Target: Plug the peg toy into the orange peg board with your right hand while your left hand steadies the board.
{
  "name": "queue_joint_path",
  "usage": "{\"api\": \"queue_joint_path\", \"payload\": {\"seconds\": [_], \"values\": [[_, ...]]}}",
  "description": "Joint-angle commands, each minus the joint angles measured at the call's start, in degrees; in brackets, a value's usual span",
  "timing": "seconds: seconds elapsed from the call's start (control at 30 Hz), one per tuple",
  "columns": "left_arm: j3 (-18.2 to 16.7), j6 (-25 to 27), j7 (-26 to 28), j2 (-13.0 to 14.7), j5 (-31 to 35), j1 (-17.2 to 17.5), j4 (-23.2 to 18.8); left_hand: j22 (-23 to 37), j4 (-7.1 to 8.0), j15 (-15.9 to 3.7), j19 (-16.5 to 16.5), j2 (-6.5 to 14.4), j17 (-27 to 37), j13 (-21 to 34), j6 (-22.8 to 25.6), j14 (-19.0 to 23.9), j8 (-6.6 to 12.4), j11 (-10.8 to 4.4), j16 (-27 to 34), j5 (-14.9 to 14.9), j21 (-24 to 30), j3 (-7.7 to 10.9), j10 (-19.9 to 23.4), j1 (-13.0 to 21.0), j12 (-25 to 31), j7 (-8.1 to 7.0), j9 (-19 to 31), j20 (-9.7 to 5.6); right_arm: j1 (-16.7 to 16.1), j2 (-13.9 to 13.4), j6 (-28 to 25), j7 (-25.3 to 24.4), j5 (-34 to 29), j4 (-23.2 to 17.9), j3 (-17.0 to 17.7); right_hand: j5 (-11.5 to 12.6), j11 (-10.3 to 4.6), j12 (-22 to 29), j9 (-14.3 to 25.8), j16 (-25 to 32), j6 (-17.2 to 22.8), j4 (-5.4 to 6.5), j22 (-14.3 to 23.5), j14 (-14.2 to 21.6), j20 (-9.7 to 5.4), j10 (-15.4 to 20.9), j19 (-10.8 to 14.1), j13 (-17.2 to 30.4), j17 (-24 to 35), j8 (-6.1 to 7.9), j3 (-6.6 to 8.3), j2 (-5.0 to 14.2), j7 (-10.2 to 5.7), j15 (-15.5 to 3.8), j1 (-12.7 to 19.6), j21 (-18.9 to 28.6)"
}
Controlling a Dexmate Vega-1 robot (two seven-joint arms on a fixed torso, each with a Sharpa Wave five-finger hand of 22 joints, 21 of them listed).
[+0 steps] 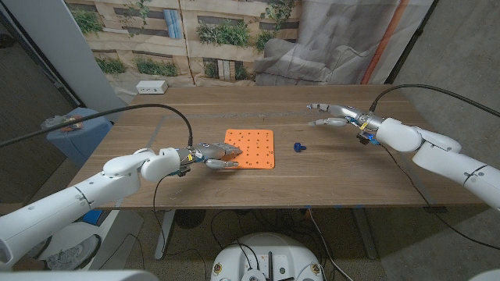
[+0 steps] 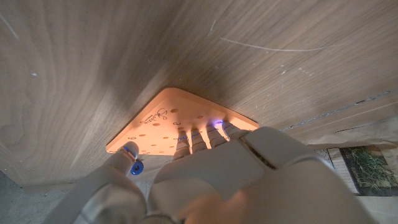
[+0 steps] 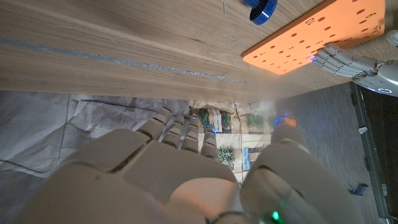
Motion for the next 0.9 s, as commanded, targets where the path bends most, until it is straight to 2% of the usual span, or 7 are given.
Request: {"api": "queue_joint_path", "payload": {"seconds": [0.03, 0.2, 0.37, 0.43, 0.57, 0.9], "values": [[0.4, 0.4, -0.7, -0.5, -0.3, -0.3, 0.1, 0.1, -0.22, -4.86, 0.1, 6.5, 0.1, 0.3, 0.2, 0.0, 0.40, -0.18, 0.1, 0.4, 0.1, 0.45, 0.3, 0.4, 0.4, -0.34, 0.1, -9.04, -0.7, -3.5, -11.2, 6.0, 0.6, -8.9, 0.5, 0.3, 0.67, 0.3, 0.3, 0.1, 0.3, -0.47, 0.1, -0.4, 0.76, -0.1, -0.3, 0.3, 0.1, 0.40, 0.41, 0.10, 0.64, 0.80, 1.0, -0.1], [0.3, 0.8, -0.7, -0.4, -0.2, -0.1, -0.3, 0.1, -0.24, -4.82, 0.1, 6.6, 0.0, 0.3, 0.3, 0.0, 0.38, -0.17, 0.1, 0.4, 0.1, 0.52, 0.3, 0.4, 0.4, -0.31, 0.1, -9.04, 0.4, -4.5, -15.8, 8.4, -2.7, -12.3, -0.9, 0.9, 0.80, 0.0, 0.3, 0.0, -0.4, -0.56, 0.1, -1.3, 0.91, -1.3, -0.8, 0.4, 0.1, 0.21, 0.84, -0.31, 0.19, 1.02, 2.2, -0.1], [0.2, 1.4, -0.7, -0.3, -0.4, 0.2, -0.8, 0.1, -0.31, -4.78, 0.1, 6.6, 0.0, 0.3, 0.3, 0.0, 0.36, -0.25, 0.0, 0.4, 0.1, 0.63, 0.3, 0.5, 0.3, -0.36, 0.1, -9.03, 1.6, -4.6, -17.7, 9.7, -6.6, -13.8, -2.5, 1.3, 0.79, 0.1, 0.4, 0.1, -1.0, -0.67, 0.1, -1.4, 1.22, -1.7, -0.8, 0.5, 0.1, 0.14, 1.23, -0.55, -0.26, 1.52, 3.2, 0.0], [0.2, 1.5, -0.7, -0.3, -0.4, 0.3, -0.9, 0.0, -0.35, -4.83, 0.1, 6.6, 0.0, 0.3, 0.3, 0.0, 0.36, -0.22, 0.0, 0.5, 0.1, 0.67, 0.3, 0.5, 0.3, -0.38, 0.1, -9.03, 1.8, -4.4, -18.3, 10.2, -6.9, -14.1, -2.8, 1.6, 1.05, 0.1, 0.5, 0.2, -0.9, -0.78, 0.1, -1.4, 2.03, -1.9, -0.7, 0.5, 0.2, 0.29, 1.54, -0.75, -0.05, 2.12, 4.1, 0.1], [0.4, 1.8, -0.7, -0.3, 0.0, 0.3, -1.1, 0.0, -0.44, -4.81, 0.1, 6.6, 0.0, 0.3, 0.4, 0.0, 0.35, -0.20, 0.0, 0.5, 0.1, 0.77, 0.4, 0.6, 0.3, -0.38, 0.1, -9.01, 2.2, -4.0, -20.7, 11.0, -8.7, -15.3, -3.6, 1.9, 1.38, 0.2, 0.5, 0.2, -0.7, -0.85, 0.0, -1.3, 2.37, -2.0, -0.5, 0.6, 0.2, 0.52, 1.75, -1.08, 0.03, 2.39, 4.8, 0.2], [0.6, 2.8, -0.3, -0.7, 0.2, 0.6, -1.5, 0.0, -0.93, -4.65, 0.3, 6.9, -0.1, 0.3, 0.5, 0.2, 0.33, -0.12, -0.1, 0.5, 0.0, 1.37, 0.5, 1.1, 0.3, -0.24, 0.1, -8.86, 3.4, -3.2, -25.4, 13.4, -16.8, -18.6, -6.5, 2.4, 2.15, 0.7, 0.7, 1.0, 0.1, -0.83, -0.1, 0.0, 2.70, -1.5, 2.4, 0.8, 0.2, 1.18, 2.07, -2.91, 0.41, 2.68, 6.9, 1.0]]}}
